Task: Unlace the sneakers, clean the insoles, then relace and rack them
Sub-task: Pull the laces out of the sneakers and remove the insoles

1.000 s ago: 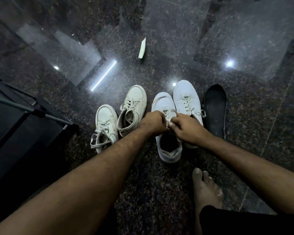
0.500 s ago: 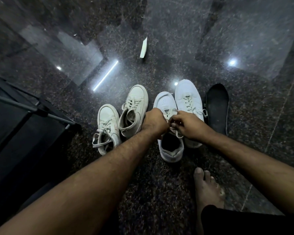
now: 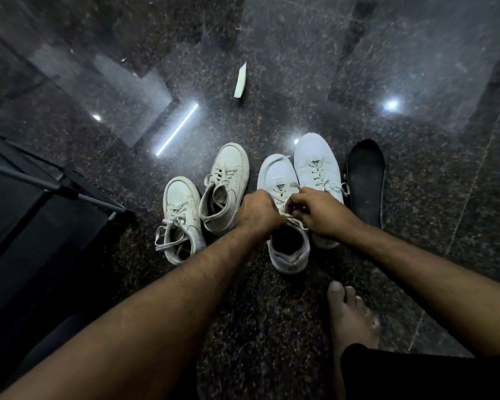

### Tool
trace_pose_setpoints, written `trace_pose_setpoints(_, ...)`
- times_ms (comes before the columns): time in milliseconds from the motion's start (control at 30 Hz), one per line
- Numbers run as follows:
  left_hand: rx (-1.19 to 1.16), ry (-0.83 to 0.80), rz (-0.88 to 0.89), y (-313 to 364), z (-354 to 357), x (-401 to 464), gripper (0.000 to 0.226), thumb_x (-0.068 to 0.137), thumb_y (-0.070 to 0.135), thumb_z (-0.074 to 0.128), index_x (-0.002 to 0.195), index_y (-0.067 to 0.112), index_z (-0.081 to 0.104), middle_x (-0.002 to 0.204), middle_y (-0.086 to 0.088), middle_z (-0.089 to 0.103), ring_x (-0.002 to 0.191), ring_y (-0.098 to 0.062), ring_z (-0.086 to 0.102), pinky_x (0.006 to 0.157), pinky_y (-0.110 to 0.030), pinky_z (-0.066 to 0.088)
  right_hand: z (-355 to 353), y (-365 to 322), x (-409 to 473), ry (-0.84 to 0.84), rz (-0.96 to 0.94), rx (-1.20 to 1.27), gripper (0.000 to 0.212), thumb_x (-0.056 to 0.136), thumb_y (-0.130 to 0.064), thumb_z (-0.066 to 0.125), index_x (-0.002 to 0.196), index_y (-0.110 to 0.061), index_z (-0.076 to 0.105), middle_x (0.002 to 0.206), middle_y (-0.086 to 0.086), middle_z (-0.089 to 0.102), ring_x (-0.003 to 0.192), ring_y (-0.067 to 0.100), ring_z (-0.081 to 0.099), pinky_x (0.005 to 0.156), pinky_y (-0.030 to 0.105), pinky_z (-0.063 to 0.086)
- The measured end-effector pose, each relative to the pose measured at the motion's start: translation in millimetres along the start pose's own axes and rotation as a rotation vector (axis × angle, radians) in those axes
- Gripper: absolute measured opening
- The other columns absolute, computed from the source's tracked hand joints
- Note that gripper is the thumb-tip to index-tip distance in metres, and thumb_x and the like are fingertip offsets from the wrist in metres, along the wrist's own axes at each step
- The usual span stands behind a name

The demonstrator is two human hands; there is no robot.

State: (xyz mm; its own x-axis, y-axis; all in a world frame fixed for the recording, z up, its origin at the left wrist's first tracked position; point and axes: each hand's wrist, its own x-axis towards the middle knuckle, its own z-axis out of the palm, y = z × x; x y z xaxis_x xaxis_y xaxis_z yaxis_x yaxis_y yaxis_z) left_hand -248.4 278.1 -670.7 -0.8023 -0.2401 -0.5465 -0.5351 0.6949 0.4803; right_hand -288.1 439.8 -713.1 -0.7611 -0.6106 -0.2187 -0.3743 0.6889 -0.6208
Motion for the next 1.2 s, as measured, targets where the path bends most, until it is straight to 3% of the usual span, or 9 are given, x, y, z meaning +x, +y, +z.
trace_pose_setpoints(133,-0.036,0.003,0.009,-11.0,0.3,2.5,0.011,0.077,0.019,0.081,0.075,0.01,0.075,0.075,-0.01,0.075,0.07,-0.022,0.073,0.067,-0.041,0.063,0.3,0.5,-0.4,-0.006,-0.01,-0.015,0.015,0.089,-0.021,0.065,0.098,-0.032,0.067,0.088,-0.017,0.046,0.089,0.009,0.053,0.084,0.039,0.05)
trace_pose_setpoints(300,-0.112,0.039,0.045,-5.4,-3.5,4.8,0.017,0.08,0.014,0.08,0.066,0.014,0.072,0.066,-0.008,0.073,0.056,-0.018,0.071,0.047,-0.037,0.059,-2.3,-0.2,0.2,-0.011,-0.041,-0.011,0.012,0.088,-0.022,0.067,0.097,-0.031,0.067,0.089,-0.011,0.05,0.086,0.013,0.056,0.079,0.035,0.049)
trace_pose_setpoints(467,-0.029,0.068,0.084,-4.9,4.2,6.3,0.015,0.073,0.024,0.081,0.063,0.02,0.07,0.074,-0.007,0.073,0.07,-0.024,0.072,0.063,-0.04,0.062,-7.0,4.0,5.2,-0.073,-0.031,0.015,0.022,0.087,-0.012,0.064,0.092,-0.033,0.068,0.084,-0.013,0.053,0.077,0.007,0.054,0.074,0.028,0.045)
trace_pose_setpoints(600,-0.018,0.095,0.094,-4.5,5.3,5.3,0.01,0.07,0.024,0.082,0.068,0.02,0.072,0.075,-0.004,0.074,0.074,-0.02,0.071,0.068,-0.038,0.061,-3.6,4.3,6.2,0.053,-0.018,0.002,0.02,0.086,-0.014,0.062,0.095,-0.031,0.065,0.094,-0.01,0.066,0.088,0.013,0.062,0.078,0.04,0.052)
trace_pose_setpoints(733,-0.122,0.099,0.045,-7.4,9.8,1.0,0.012,0.067,0.019,0.083,0.073,0.015,0.074,0.075,-0.005,0.073,0.068,-0.022,0.071,0.061,-0.041,0.062,-3.0,-0.2,5.5,-0.04,-0.087,-0.055,0.021,0.084,-0.036,0.067,0.105,-0.039,0.066,0.094,-0.01,0.058,0.086,0.013,0.061,0.073,0.042,0.052)
trace_pose_setpoints(867,-0.264,0.045,-0.043,-13.7,9.3,-3.9,0.015,0.073,0.007,0.086,0.081,0.009,0.074,0.079,-0.008,0.073,0.058,-0.023,0.07,0.048,-0.046,0.06,-3.8,0.6,6.2,-0.053,-0.111,-0.045,0.016,0.088,-0.035,0.068,0.104,-0.037,0.069,0.091,-0.012,0.055,0.083,0.008,0.057,0.074,0.041,0.051)
trace_pose_setpoints(1000,-0.3,0.024,-0.077,-21.7,4.9,-4.4,0.016,0.073,0.005,0.087,0.075,0.004,0.071,0.064,-0.007,0.068,0.042,-0.016,0.059,0.049,-0.037,0.059,-8.6,-5.0,8.2,-0.158,-0.206,-0.125,0.015,0.088,-0.038,0.067,0.102,-0.031,0.064,0.092,-0.012,0.053,0.081,0.008,0.052,0.071,0.04,0.051)
trace_pose_setpoints(1200,-0.184,0.058,-0.031,-25.2,9.2,1.7,0.017,0.067,0.006,0.089,0.068,0.014,0.074,0.065,-0.001,0.073,0.057,-0.008,0.067,0.061,-0.027,0.059,-10.0,-3.5,15.2,-0.264,-0.29,-0.143,0.015,0.086,-0.032,0.07,0.099,-0.024,0.067,0.091,-0.012,0.056,0.08,0.009,0.053,0.069,0.03,0.044)
